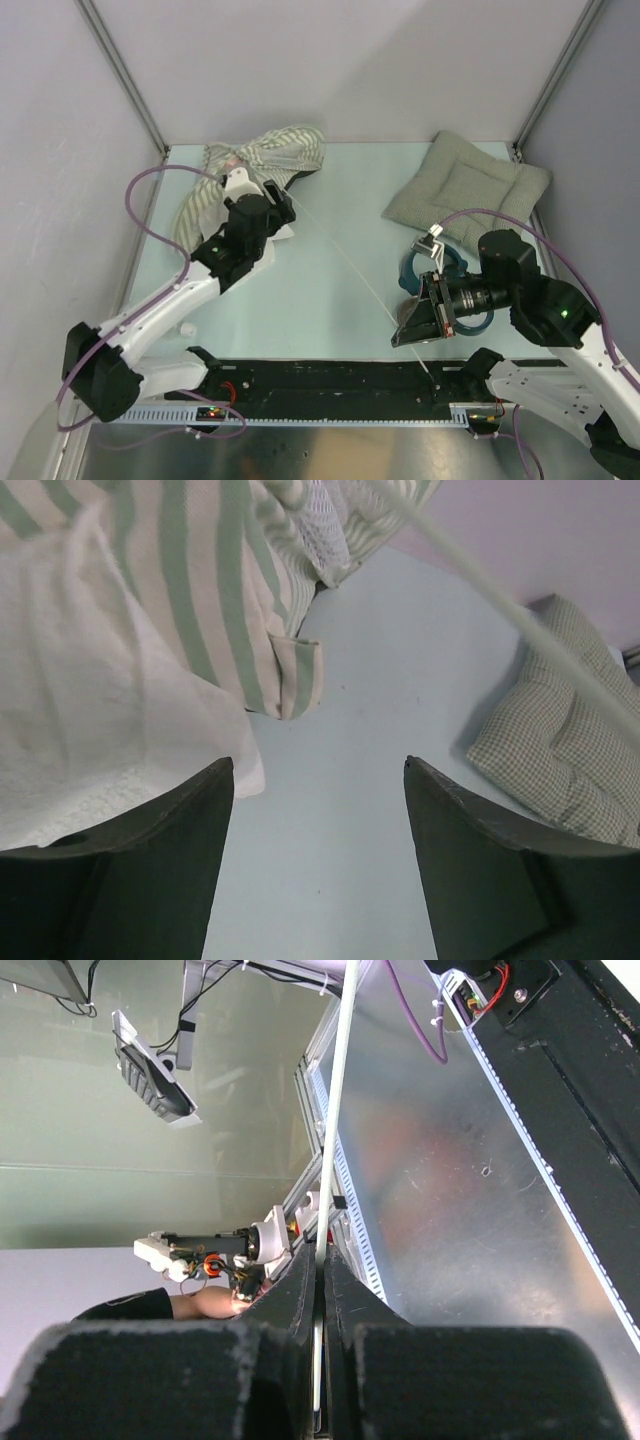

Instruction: Set up the pet tent

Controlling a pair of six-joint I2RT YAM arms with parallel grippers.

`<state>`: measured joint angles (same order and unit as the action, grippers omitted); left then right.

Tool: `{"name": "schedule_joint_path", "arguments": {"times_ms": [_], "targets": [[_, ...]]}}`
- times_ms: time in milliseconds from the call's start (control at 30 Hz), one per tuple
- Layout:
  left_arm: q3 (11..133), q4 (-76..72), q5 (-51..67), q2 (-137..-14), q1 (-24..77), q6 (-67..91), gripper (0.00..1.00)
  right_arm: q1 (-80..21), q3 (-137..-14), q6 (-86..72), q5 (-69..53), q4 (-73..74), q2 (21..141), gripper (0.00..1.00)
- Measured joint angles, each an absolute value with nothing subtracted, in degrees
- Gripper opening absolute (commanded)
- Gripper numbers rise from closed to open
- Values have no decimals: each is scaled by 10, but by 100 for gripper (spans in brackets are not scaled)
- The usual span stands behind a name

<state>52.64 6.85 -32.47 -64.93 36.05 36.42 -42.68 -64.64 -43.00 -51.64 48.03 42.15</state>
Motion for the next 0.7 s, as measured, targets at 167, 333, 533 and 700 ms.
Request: {"name": "schedule_joint_path", "arguments": {"times_ms": [167, 333, 533, 700], "targets": [[526, 47, -283, -714, 337, 390, 65, -425, -646, -431, -517, 480, 420, 0], [532, 41, -278, -741, 328, 397, 65, -424, -646, -434, -517, 480, 417, 0], [545, 2, -285, -754, 328, 378, 66, -423, -646, -436, -517, 476, 414, 0], [529, -69, -295, -756, 328, 327, 62, -422, -646, -452, -521, 455, 416, 0]]}}
